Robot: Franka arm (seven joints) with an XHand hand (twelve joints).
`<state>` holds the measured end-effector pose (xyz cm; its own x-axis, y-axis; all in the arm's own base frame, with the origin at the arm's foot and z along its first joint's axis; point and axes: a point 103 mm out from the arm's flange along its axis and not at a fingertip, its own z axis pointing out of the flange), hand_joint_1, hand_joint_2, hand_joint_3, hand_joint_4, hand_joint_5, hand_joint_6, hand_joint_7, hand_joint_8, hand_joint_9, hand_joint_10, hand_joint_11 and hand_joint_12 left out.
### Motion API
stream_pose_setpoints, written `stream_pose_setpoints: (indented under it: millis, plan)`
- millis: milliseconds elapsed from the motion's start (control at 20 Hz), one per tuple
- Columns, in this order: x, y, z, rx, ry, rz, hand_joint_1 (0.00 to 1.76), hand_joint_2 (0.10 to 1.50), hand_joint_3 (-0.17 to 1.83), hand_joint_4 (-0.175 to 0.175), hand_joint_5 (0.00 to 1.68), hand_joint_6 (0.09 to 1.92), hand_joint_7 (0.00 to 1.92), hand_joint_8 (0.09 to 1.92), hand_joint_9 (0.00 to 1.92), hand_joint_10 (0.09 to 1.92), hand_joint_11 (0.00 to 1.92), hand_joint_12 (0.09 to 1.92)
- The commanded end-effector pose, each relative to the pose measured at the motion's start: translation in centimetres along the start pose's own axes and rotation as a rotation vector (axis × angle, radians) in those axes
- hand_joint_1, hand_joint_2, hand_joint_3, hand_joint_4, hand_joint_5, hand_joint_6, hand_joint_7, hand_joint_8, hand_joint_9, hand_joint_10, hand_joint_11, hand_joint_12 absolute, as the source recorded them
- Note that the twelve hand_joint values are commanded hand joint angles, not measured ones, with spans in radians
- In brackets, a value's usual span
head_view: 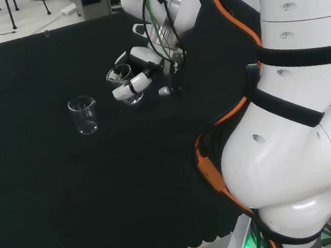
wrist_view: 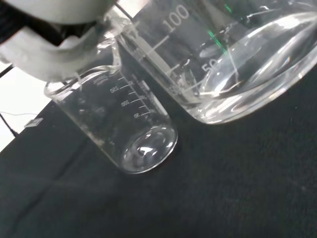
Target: Pour the water from the handheld beaker into the one on the table.
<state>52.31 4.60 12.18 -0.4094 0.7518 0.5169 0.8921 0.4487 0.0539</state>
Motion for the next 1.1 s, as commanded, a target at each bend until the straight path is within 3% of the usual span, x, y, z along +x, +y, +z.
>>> stream_pose_setpoints:
  millis: [50, 550, 900, 1100]
  plan:
    - [1.5, -0.8, -1.2, 0.058, -0.049, 0.002, 1.16, 0.58, 0.76, 0.109, 1.33, 0.62, 1.76, 0.09, 1.5, 0.67, 1.38, 0.77]
    - [3.6, 1.3, -1.7, 0.207, -0.206, 0.019, 1.16, 0.58, 0.78, 0.128, 1.32, 0.65, 1.76, 0.1, 1.49, 0.69, 1.36, 0.79]
    - [4.2, 2.9, -1.5, 0.273, -0.278, 0.029, 1.16, 0.57, 0.79, 0.133, 1.32, 0.65, 1.77, 0.1, 1.49, 0.7, 1.36, 0.8]
    - [4.4, 3.7, -1.5, 0.341, -0.324, 0.035, 1.16, 0.56, 0.81, 0.143, 1.32, 0.67, 1.77, 0.1, 1.49, 0.71, 1.36, 0.81]
